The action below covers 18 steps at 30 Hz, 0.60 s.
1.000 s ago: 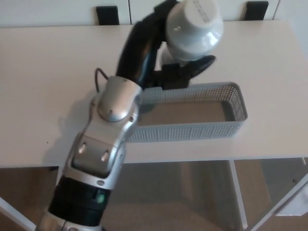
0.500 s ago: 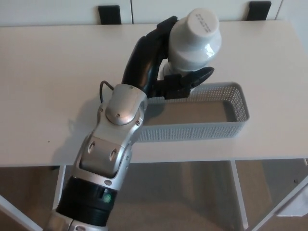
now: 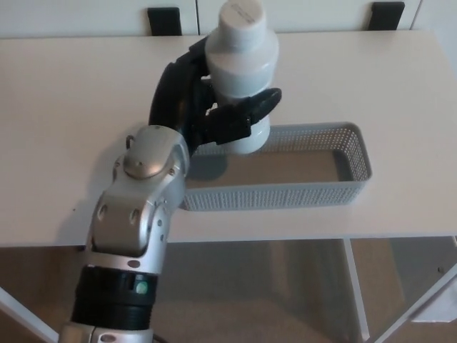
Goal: The robot walk up to a desk on which a bottle is kept on the left hand side and a container is kept on the right hand side. The robot uses its left hand to pick up the bottle and places it in the container.
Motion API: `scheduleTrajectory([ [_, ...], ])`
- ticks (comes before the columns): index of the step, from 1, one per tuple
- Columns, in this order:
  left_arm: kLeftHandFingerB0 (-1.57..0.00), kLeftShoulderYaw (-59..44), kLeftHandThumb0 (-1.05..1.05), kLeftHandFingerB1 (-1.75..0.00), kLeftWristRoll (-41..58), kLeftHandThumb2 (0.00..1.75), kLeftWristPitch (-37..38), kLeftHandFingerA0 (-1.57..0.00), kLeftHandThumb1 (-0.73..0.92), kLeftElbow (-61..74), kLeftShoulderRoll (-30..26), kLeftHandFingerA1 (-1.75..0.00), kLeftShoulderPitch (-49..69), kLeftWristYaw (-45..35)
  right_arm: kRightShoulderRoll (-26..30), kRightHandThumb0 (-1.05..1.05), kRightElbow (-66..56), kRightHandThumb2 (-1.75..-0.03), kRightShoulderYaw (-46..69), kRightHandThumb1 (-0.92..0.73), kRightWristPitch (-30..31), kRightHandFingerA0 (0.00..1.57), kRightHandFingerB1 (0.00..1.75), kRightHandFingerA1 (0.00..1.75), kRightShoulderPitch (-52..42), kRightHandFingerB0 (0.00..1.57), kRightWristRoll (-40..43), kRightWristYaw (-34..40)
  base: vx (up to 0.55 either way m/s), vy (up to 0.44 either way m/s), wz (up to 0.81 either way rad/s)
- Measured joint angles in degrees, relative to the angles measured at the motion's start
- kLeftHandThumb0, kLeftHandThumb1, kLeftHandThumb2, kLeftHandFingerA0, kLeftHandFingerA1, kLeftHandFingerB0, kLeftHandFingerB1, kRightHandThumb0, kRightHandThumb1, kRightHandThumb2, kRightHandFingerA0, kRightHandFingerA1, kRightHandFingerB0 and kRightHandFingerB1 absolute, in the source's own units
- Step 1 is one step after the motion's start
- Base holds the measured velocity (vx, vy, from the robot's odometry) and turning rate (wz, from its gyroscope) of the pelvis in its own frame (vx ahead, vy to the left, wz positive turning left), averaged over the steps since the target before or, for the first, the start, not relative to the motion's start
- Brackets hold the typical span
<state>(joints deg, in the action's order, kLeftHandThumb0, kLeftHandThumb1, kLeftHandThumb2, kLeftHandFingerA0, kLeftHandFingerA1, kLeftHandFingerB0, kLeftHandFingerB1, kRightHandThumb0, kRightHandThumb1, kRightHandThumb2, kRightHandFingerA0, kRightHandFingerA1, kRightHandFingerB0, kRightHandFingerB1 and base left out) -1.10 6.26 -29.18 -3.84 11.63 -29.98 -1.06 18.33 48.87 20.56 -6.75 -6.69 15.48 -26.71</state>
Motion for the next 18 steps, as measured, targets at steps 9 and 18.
scheduleTrajectory([
  [9,-0.61,-4.86,-0.09,-0.82,4.40,0.64,-7.23,-0.79,0.89,2.68,-0.05,-1.70,-0.08,-0.37,0.29,-0.66,0.46,-0.66,-0.13,-0.27,0.01,0.91,0.49,0.55,1.12,0.72,-0.13,-0.33,0.00,0.000,0.00],
  [18,-0.64,-7.40,-0.09,-0.89,8.04,0.63,-12.81,-0.78,0.90,3.05,-0.70,-1.75,-0.43,-0.58,1.36,-0.61,1.24,-0.53,-0.61,-0.35,-0.02,0.94,0.43,0.49,2.20,0.77,-0.84,-0.35,0.00,0.000,0.00],
])
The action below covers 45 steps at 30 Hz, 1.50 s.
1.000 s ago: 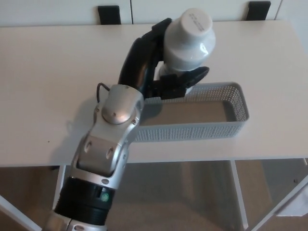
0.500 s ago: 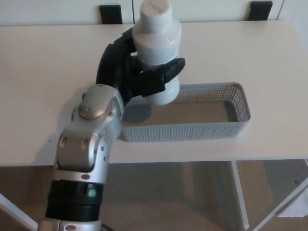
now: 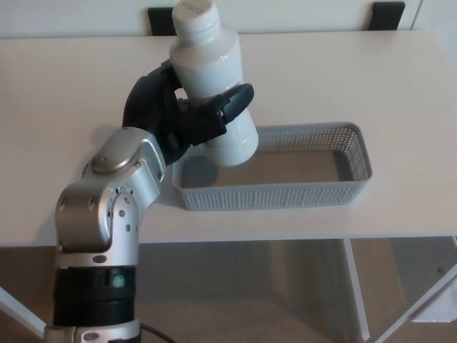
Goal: The robot walk up to a desk on which a bottle is kept on the left hand side and a container is kept on the right hand side. The robot uses its left hand to pick up the bottle and places it in the container.
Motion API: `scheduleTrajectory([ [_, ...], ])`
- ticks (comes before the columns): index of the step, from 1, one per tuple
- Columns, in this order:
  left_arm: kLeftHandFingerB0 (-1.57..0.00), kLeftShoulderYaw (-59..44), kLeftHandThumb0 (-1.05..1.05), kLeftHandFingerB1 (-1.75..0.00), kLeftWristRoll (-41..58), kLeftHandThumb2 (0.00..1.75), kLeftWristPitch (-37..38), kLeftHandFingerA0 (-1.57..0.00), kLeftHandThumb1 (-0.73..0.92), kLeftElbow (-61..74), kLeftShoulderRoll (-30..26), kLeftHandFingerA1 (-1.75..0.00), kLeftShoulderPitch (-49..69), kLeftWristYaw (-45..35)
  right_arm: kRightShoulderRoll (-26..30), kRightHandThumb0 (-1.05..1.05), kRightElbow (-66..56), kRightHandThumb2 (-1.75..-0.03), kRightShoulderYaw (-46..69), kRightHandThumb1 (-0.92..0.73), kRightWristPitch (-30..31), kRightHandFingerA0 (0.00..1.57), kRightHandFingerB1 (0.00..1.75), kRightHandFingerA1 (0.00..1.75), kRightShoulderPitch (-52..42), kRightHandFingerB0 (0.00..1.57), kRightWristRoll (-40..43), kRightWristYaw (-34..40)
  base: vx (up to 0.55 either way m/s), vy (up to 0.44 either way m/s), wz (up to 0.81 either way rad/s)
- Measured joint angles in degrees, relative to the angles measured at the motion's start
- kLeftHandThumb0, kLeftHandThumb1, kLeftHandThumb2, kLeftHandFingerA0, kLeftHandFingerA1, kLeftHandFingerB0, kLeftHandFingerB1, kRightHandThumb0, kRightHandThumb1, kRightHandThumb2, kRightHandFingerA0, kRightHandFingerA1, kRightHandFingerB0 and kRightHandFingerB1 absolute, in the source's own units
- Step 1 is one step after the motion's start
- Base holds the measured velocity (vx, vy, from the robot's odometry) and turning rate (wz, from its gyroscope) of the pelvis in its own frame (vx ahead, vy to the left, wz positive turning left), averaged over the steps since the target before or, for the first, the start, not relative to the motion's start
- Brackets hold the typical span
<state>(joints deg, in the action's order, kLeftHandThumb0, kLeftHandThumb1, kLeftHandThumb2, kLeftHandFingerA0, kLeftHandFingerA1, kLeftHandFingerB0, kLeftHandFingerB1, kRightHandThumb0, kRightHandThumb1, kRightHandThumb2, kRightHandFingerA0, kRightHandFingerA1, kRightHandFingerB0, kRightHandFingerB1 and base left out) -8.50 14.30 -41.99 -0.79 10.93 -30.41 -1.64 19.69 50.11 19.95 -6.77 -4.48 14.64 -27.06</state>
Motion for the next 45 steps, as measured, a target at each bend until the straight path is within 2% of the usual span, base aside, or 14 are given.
scheduleTrajectory([
  [3,-0.65,-0.10,-0.09,-0.85,0.51,0.63,-0.58,-0.79,0.88,-0.27,-0.14,-1.73,-0.28,-0.07,0.17,-0.60,-0.17,-0.53,-0.02,-0.35,0.03,0.94,0.43,0.49,0.32,0.77,-0.06,0.00,0.00,0.000,0.00],
  [4,-0.67,-0.12,-0.12,-0.59,0.64,0.64,-0.73,-0.97,0.83,-0.30,-0.19,-1.14,-0.45,-0.07,0.23,-0.60,-0.26,-0.53,-0.02,-0.35,0.04,0.94,0.44,0.49,0.49,0.78,-0.09,0.00,0.00,0.000,0.00],
  [5,-0.67,-0.12,-0.12,-0.59,0.66,0.64,-0.76,-0.97,0.83,-0.30,-0.20,-1.14,-0.50,-0.07,0.25,-0.60,-0.29,-0.53,-0.02,-0.35,0.04,0.94,0.44,0.49,0.53,0.78,-0.09,0.00,0.00,0.000,0.00],
  [6,-0.22,0.03,-0.44,-0.37,0.71,0.74,-0.84,-0.32,0.64,-0.30,-0.26,-0.43,-0.61,-0.07,0.27,-0.60,-0.35,-0.53,-0.03,-0.36,0.04,0.95,0.43,0.49,0.64,0.77,-0.12,0.01,0.00,0.000,0.00],
  [8,-0.22,2.11,-0.44,-0.37,0.17,0.74,-0.77,-0.32,0.64,-0.27,-1.55,-0.43,-0.69,-0.08,0.30,-0.60,-0.45,-0.53,-0.03,-0.36,0.05,0.95,0.43,0.49,0.90,0.77,-0.21,0.03,0.00,0.000,0.00],
  [9,-0.12,2.57,-0.49,-0.32,0.00,0.70,-0.70,-0.16,0.64,-0.26,-1.92,-0.36,-0.68,-0.09,0.30,-0.60,-0.46,-0.53,-0.03,-0.36,0.05,0.95,0.43,0.49,0.92,0.77,-0.22,0.03,0.00,0.000,0.00],
  [10,-0.12,5.20,-0.49,-0.32,-0.91,0.70,-0.44,-0.16,0.64,-0.20,-3.63,-0.36,-0.63,-0.34,0.31,-0.60,-0.49,-0.53,-0.03,-0.36,0.05,0.95,0.43,0.49,0.94,0.77,-0.29,0.04,0.00,0.000,0.00],
  [11,0.00,6.26,-0.71,-0.02,-1.26,0.75,-0.30,0.00,0.47,-0.19,-4.34,-0.01,-0.61,-0.58,0.31,-0.60,-0.50,-0.53,-0.03,-0.36,0.05,0.93,0.43,0.49,0.99,0.77,-0.32,0.04,0.00,0.000,0.00],
  [20,0.00,12.00,-0.72,-0.02,-4.48,0.76,4.87,0.00,0.48,-2.63,-9.10,0.00,-0.61,-2.34,0.31,-0.61,-0.49,-0.53,-0.05,-0.37,0.07,0.97,0.43,0.49,1.94,0.77,-0.52,0.04,0.00,0.000,0.00],
  [38,0.00,13.68,-0.82,-0.01,-6.99,0.83,16.49,0.00,0.51,-8.55,-13.92,0.00,-0.68,-6.06,0.33,-0.62,-0.35,-0.53,-0.85,-0.36,0.00,0.96,0.44,0.48,2.55,0.79,-1.10,0.19,0.00,0.000,0.00],
  [39,0.00,13.68,-0.84,-0.03,-6.99,0.86,16.49,0.00,0.51,-8.55,-13.92,0.00,-0.68,-6.06,0.33,-0.68,-0.35,-0.66,-0.85,-0.27,0.00,0.94,0.50,0.54,2.55,0.77,-1.10,0.19,0.00,0.000,0.00],
  [41,0.00,13.66,-0.81,-0.08,-7.15,0.86,17.80,0.00,0.50,-8.79,-14.39,-0.03,-0.68,-6.56,0.35,-0.68,-0.36,-0.66,-1.15,-0.27,0.00,0.94,0.50,0.54,2.72,0.77,-1.17,0.22,0.00,0.000,0.00],
  [45,0.00,12.22,-0.83,-0.05,-7.05,0.85,18.88,0.00,0.52,-3.37,-16.11,0.00,-0.53,-7.60,0.60,-0.69,-0.60,-0.68,-1.65,-0.28,-0.05,0.96,0.50,0.54,3.01,0.78,-1.44,0.29,0.00,0.000,0.00],
])
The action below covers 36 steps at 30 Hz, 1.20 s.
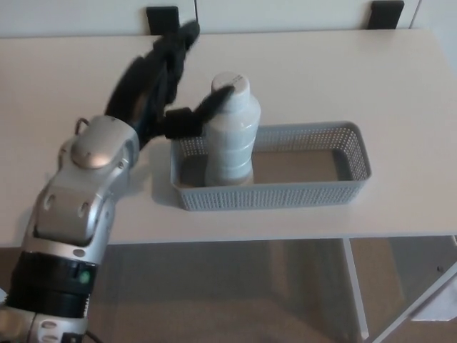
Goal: The robot walk up to a desk on which a bottle is kept on the left hand side and a container is kept on the right hand side. The robot uses its left hand to pick up the bottle and places it in the container.
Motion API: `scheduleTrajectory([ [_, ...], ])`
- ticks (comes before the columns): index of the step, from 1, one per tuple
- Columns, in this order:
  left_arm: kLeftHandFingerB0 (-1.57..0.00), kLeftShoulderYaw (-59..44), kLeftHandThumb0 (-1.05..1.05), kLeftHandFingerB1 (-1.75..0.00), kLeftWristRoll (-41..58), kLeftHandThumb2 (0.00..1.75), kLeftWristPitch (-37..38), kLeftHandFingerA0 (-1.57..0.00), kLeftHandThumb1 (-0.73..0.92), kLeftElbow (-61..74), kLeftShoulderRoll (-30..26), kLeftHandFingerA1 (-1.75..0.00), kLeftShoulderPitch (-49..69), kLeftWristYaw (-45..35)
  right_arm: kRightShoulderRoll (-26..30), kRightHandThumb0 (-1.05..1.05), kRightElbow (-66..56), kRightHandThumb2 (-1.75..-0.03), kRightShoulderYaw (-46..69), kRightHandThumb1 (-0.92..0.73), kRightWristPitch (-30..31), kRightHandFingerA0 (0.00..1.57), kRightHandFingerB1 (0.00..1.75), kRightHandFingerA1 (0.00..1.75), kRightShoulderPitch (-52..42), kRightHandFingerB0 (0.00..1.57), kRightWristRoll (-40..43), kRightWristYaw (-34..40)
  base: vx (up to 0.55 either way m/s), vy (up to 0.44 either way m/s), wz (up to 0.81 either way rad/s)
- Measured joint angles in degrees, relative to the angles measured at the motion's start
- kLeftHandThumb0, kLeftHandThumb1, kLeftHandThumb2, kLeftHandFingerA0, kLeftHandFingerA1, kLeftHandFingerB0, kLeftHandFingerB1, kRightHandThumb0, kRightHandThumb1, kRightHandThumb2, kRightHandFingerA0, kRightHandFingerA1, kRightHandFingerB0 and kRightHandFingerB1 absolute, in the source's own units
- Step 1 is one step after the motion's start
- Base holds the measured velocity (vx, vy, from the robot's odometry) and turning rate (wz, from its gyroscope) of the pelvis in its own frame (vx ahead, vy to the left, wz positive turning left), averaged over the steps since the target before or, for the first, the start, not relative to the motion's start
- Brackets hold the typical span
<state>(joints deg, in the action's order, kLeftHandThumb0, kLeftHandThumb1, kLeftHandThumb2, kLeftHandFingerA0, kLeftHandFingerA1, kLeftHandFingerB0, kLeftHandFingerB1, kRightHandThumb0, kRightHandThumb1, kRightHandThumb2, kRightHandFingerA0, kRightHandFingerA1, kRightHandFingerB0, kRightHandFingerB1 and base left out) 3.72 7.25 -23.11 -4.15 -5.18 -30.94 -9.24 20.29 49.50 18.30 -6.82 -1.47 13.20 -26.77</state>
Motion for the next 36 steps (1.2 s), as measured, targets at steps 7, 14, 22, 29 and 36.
scheduleTrajectory([
  [7,0.00,-3.22,-0.81,-0.12,1.15,0.91,-0.08,0.00,0.48,10.92,-1.49,-0.10,0.33,-0.73,0.00,-0.67,-0.03,-0.54,-0.42,-0.38,-0.01,0.96,0.43,0.48,0.90,0.77,-0.16,0.00,0.00,0.000,0.00],
  [14,0.00,-12.17,-0.81,-0.09,3.39,0.91,0.09,0.00,0.56,20.98,-5.34,-0.13,4.81,-1.87,0.00,-0.70,0.13,-0.66,-0.68,-0.26,-0.06,0.94,0.50,0.54,1.27,0.78,-0.28,0.00,0.00,0.000,0.00],
  [22,-0.13,-24.90,-0.69,-0.39,6.37,0.82,0.14,-0.19,0.51,23.81,-8.89,-0.48,15.50,-3.69,0.00,-0.64,0.81,-0.53,-0.77,-0.35,-0.07,0.95,0.44,0.49,1.27,0.79,-0.28,0.04,0.00,0.000,-0.01],
  [29,-0.17,-38.02,-0.68,-0.30,8.22,0.58,2.66,-0.15,0.61,15.48,-8.96,-0.51,30.76,-5.33,0.05,-0.71,2.85,-0.66,-0.69,-0.25,-0.08,0.92,0.50,0.54,1.39,0.77,-0.27,0.30,0.00,0.000,0.00],
  [36,-0.21,-42.22,-0.75,-0.33,8.66,0.60,4.38,-0.19,0.64,2.74,-8.12,-0.54,42.26,-6.11,0.06,-0.69,4.33,-0.64,-0.68,-0.22,-0.09,0.91,0.50,0.54,1.22,0.80,-0.28,0.61,0.00,0.000,0.00],
])
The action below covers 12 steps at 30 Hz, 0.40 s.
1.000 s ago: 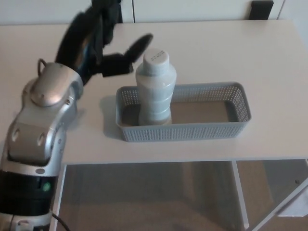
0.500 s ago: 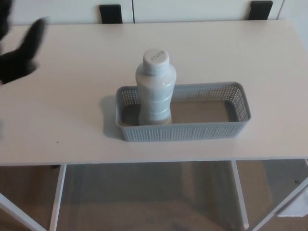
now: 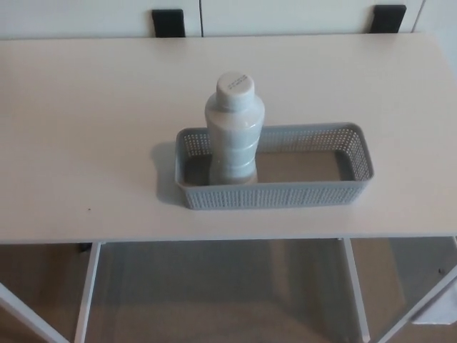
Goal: The robot walk up to a desk on which a bottle is kept on the left hand side and a container is kept on the right hand side. The robot uses its left hand to pick up the bottle and places it in the container.
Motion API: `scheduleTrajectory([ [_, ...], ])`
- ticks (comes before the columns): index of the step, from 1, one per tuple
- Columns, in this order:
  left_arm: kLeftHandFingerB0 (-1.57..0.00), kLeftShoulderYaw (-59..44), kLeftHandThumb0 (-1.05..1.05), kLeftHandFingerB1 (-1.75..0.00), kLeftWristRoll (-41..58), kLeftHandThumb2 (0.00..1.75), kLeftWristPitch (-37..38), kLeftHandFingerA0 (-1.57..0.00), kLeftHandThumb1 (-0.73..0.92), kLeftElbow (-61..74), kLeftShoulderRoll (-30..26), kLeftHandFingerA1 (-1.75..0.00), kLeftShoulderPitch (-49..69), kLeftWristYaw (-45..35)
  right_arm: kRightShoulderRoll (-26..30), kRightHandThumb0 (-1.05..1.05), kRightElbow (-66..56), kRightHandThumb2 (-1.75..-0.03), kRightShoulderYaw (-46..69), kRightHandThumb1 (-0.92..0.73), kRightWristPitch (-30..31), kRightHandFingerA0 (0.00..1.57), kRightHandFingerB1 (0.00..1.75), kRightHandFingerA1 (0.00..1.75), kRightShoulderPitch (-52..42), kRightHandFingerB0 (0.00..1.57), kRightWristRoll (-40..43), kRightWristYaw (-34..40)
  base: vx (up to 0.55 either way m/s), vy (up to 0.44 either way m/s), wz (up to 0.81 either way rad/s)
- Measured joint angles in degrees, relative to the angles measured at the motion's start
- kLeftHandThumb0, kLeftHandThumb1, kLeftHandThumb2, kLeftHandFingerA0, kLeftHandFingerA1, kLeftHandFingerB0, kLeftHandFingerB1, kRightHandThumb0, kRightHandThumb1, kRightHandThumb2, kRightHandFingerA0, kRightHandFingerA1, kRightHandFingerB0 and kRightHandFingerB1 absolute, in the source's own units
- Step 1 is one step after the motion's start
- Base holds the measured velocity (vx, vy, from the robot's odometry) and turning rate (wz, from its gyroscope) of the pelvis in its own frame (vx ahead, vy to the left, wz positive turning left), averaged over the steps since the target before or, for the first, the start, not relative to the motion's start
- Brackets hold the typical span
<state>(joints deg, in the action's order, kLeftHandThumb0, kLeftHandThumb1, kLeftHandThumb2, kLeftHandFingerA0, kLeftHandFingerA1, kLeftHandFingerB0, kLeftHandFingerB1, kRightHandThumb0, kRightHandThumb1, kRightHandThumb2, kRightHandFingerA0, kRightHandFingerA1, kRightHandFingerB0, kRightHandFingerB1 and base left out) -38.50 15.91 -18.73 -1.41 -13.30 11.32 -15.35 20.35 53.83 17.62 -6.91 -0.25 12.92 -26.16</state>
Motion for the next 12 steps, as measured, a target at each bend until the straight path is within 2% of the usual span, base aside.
scheduleTrajectory([
  [12,-0.21,2.31,-0.75,-0.33,-1.10,0.60,6.25,-0.19,0.64,-22.63,0.38,-0.54,10.18,-0.48,0.07,-0.69,2.03,-0.64,0.04,-0.22,0.00,0.91,0.50,0.54,0.12,0.80,0.00,0.60,0.00,0.000,0.00],
])
